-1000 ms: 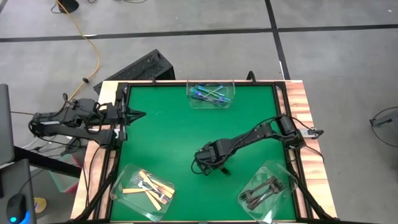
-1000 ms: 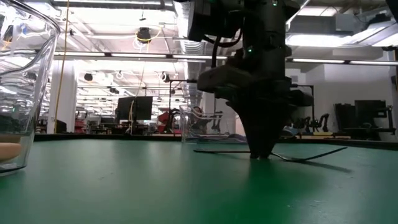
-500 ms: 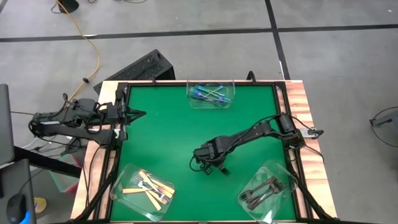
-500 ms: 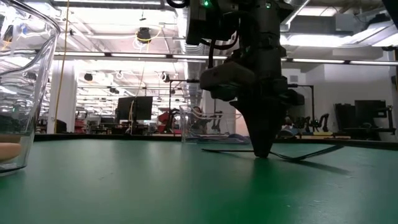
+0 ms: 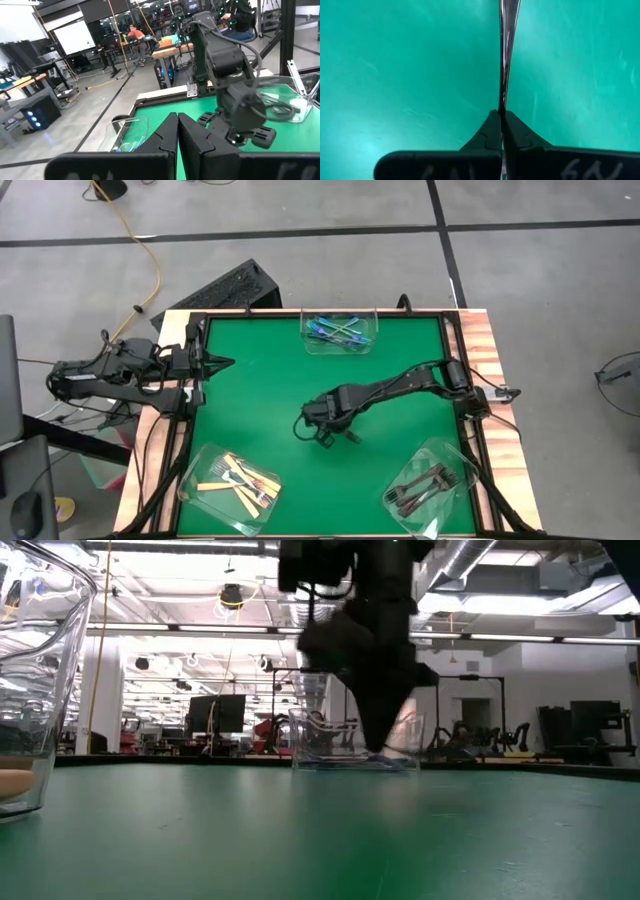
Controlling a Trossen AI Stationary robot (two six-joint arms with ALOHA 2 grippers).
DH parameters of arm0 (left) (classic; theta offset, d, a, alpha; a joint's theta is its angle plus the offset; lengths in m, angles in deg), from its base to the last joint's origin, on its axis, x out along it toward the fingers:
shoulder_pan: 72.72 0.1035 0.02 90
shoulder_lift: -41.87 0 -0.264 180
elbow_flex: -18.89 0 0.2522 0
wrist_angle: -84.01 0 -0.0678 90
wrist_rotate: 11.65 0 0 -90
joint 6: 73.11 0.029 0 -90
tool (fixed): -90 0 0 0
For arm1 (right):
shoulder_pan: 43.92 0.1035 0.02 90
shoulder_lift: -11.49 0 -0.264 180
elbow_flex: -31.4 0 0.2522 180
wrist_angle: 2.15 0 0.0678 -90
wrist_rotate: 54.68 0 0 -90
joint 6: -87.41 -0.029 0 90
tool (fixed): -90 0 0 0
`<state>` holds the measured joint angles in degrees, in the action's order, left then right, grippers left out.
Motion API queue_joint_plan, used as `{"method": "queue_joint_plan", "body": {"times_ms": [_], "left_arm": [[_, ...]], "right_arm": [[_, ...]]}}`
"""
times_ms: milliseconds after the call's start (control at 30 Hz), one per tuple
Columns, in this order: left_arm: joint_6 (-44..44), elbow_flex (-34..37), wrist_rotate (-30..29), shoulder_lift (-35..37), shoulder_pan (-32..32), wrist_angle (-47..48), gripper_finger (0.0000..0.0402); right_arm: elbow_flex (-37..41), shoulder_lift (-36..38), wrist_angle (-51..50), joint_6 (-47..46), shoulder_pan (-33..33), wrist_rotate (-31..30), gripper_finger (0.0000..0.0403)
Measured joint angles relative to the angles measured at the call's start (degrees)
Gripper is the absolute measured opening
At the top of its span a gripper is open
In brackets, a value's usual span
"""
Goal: Sort silverware by color (type)
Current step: Put the black fork into the bottom right transparent bin
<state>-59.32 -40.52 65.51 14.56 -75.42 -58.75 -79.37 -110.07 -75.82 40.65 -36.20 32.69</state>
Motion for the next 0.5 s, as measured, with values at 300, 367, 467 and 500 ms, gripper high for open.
{"method": "queue_joint_plan", "body": {"times_ms": [300,367,467,500], "left_arm": [[-1.0,0.0,0.0,0.0,0.0,0.2,0.0000],[-1.0,0.0,0.0,0.0,0.0,0.2,0.0000],[-1.1,0.0,0.0,0.0,0.0,0.2,0.0000],[-1.1,0.0,0.0,0.0,0.0,0.2,0.0000]], "right_arm": [[-10.4,0.2,-6.4,8.0,-4.0,-1.3,0.0008],[-13.3,0.2,-8.6,10.3,-4.8,-2.1,0.0008],[-17.3,0.3,-11.7,13.1,-6.3,-3.2,0.0008],[-18.7,0.3,-12.9,14.0,-6.8,-3.5,0.0008]]}}
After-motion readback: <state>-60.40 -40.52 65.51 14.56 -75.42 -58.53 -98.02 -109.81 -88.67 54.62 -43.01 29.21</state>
